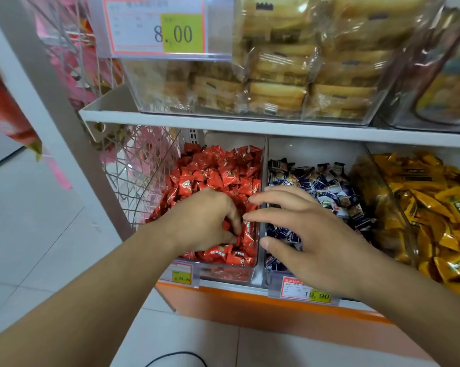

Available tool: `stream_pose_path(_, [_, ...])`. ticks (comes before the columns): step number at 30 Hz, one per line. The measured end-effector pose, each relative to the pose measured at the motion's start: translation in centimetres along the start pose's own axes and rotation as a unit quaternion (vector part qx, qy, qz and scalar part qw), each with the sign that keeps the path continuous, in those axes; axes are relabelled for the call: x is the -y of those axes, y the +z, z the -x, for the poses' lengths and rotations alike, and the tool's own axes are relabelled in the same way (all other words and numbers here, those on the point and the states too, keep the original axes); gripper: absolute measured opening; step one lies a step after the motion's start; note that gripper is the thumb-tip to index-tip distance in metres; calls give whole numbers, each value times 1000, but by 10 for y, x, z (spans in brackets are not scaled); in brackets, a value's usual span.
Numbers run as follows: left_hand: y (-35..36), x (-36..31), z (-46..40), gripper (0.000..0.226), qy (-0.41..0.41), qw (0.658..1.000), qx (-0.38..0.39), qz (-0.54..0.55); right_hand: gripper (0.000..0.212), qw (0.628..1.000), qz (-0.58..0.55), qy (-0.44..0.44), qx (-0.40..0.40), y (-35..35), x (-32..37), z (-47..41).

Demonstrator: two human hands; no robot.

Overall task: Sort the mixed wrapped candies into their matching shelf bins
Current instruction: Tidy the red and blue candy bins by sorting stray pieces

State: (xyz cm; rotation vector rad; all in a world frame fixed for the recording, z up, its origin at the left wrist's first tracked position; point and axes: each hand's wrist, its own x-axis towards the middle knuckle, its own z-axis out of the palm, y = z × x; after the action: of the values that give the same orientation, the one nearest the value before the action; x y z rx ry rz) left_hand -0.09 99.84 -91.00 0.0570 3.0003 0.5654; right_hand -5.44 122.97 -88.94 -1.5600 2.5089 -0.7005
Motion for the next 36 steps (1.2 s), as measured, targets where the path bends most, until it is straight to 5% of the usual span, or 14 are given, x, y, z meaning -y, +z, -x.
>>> stream_pose_path(7, [-12, 9, -1, 11, -45, 996, -58, 47, 37, 1000, -4, -1, -3, 1, -1, 1])
stream_pose_path(14, [-38, 10, -10, 8, -76, 961, -220, 147, 32, 1000, -2, -3, -16, 4, 2, 0])
stream_pose_path(24, [-44, 7, 29, 34, 19, 993, -101, 61, 29, 1000, 5, -1, -13, 1, 5, -1])
stream_pose_path(30, [-39, 14, 33, 58, -45, 995, 81, -22, 30, 1000, -4, 1, -15, 1, 5, 1])
stream_pose_path(36, [-31, 7, 21, 60, -24, 995, 85, -51, 32, 1000, -2, -4, -16, 2, 4, 2])
